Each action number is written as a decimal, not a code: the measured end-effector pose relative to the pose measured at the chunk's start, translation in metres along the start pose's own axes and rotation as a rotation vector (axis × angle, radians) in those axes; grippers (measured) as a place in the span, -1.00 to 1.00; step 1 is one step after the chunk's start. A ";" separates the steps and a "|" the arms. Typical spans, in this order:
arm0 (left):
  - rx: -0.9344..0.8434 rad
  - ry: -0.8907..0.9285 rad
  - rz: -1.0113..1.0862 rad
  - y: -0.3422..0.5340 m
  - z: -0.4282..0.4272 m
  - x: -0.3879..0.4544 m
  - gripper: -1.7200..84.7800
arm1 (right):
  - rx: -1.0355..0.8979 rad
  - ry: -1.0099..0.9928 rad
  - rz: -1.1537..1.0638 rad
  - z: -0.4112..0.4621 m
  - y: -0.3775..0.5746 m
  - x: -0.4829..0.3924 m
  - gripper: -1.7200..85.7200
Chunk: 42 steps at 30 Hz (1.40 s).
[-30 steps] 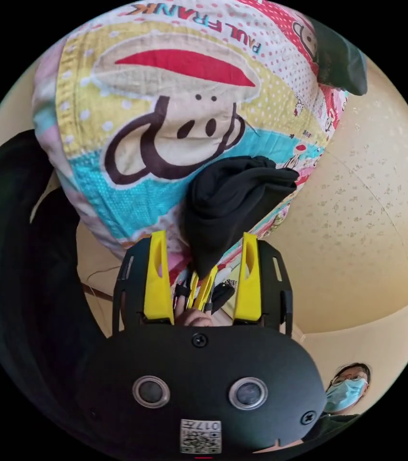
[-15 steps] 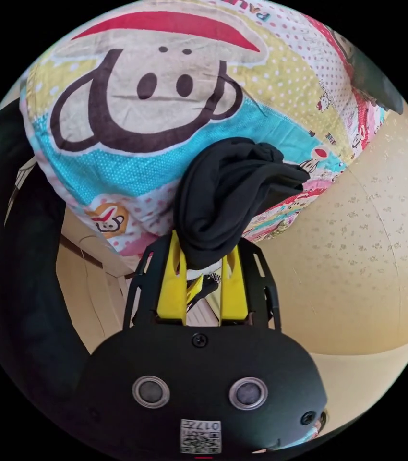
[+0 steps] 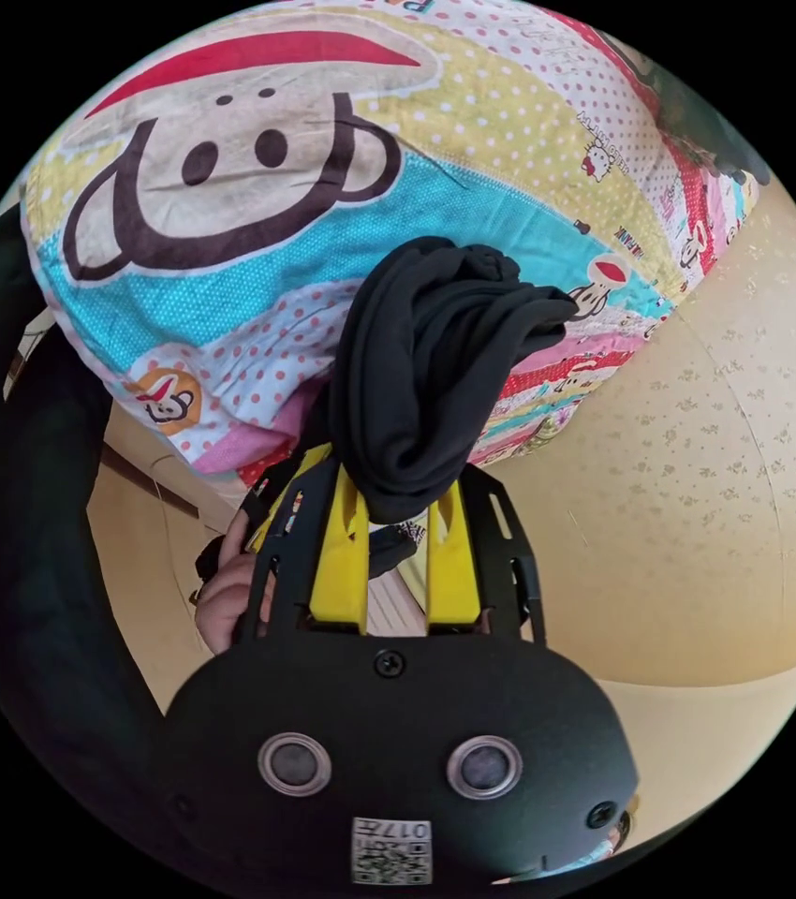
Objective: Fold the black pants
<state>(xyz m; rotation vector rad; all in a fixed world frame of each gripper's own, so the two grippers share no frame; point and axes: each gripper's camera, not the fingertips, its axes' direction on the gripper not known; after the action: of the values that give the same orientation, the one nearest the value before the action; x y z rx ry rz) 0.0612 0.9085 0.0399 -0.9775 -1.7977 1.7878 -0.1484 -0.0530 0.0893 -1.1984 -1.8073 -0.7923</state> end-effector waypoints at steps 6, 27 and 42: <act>-0.018 0.007 0.003 0.000 0.003 0.014 -0.74 | -0.072 0.070 0.048 0.009 0.017 -0.008 -0.43; -0.052 0.038 0.079 -0.019 -0.024 -0.024 -0.62 | 0.202 -0.056 0.158 0.042 -0.029 0.043 -0.64; -0.046 0.279 0.092 -0.069 -0.007 -0.028 -0.48 | 0.212 -0.106 0.109 0.097 0.045 0.050 -0.70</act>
<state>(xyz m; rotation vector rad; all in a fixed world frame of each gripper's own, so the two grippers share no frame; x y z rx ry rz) 0.0725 0.8980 0.1132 -1.2778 -1.6489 1.5761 -0.1450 0.0652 0.0903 -1.2054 -1.8421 -0.4698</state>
